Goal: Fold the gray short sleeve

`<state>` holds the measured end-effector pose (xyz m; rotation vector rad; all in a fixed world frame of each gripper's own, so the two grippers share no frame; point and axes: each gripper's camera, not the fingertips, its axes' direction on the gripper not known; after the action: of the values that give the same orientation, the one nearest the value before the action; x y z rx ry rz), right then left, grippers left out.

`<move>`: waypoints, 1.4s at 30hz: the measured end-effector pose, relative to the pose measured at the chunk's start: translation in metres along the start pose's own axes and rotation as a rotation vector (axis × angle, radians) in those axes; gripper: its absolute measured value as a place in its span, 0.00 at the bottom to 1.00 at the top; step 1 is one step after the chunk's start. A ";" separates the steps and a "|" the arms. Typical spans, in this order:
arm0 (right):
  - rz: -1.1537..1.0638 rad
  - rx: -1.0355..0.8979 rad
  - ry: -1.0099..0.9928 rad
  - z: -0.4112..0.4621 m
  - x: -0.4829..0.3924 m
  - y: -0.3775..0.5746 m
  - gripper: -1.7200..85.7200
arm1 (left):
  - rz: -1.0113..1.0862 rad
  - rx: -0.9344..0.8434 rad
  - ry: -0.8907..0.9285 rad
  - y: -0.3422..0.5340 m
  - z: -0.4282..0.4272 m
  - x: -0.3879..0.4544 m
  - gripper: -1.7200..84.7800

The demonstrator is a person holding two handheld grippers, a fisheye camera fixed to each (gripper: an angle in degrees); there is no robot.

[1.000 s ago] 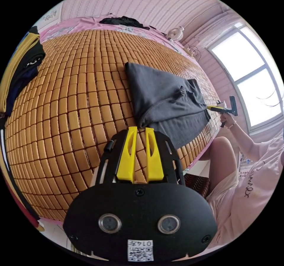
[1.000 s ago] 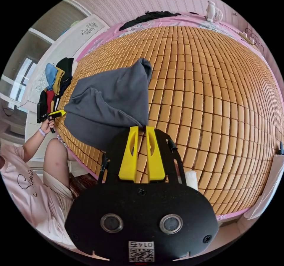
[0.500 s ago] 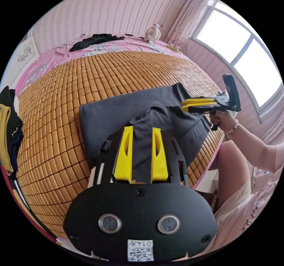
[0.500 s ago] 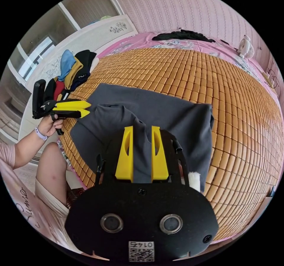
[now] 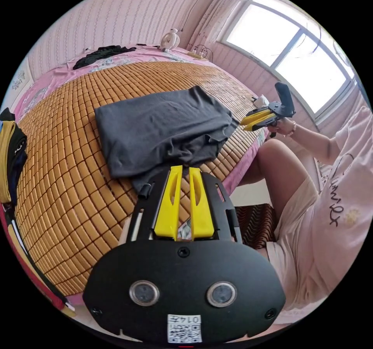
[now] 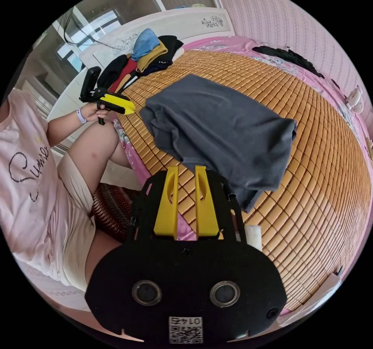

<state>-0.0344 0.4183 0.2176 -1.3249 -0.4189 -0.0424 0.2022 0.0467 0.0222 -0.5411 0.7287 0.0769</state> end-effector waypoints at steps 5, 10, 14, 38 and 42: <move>0.062 0.004 0.037 0.028 -0.016 -0.022 0.11 | -0.019 -0.009 -0.029 -0.004 0.005 0.028 0.09; 0.074 -0.050 0.086 0.085 -0.039 -0.063 0.10 | -0.020 -0.043 -0.072 -0.040 0.049 0.051 0.11; 0.067 -0.047 0.105 0.091 -0.045 -0.072 0.05 | -0.006 -0.087 -0.169 -0.044 0.071 0.062 0.04; -0.150 -0.228 0.292 0.154 -0.061 -0.268 0.02 | 0.147 -0.011 -0.008 -0.067 0.085 0.151 0.07; -0.120 -0.378 0.359 0.199 -0.043 -0.318 0.02 | 0.097 -0.014 -0.006 -0.061 0.096 0.153 0.05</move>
<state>-0.2127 0.5169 0.5360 -1.6230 -0.1870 -0.4723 0.3910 0.0233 0.0085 -0.5189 0.7489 0.1735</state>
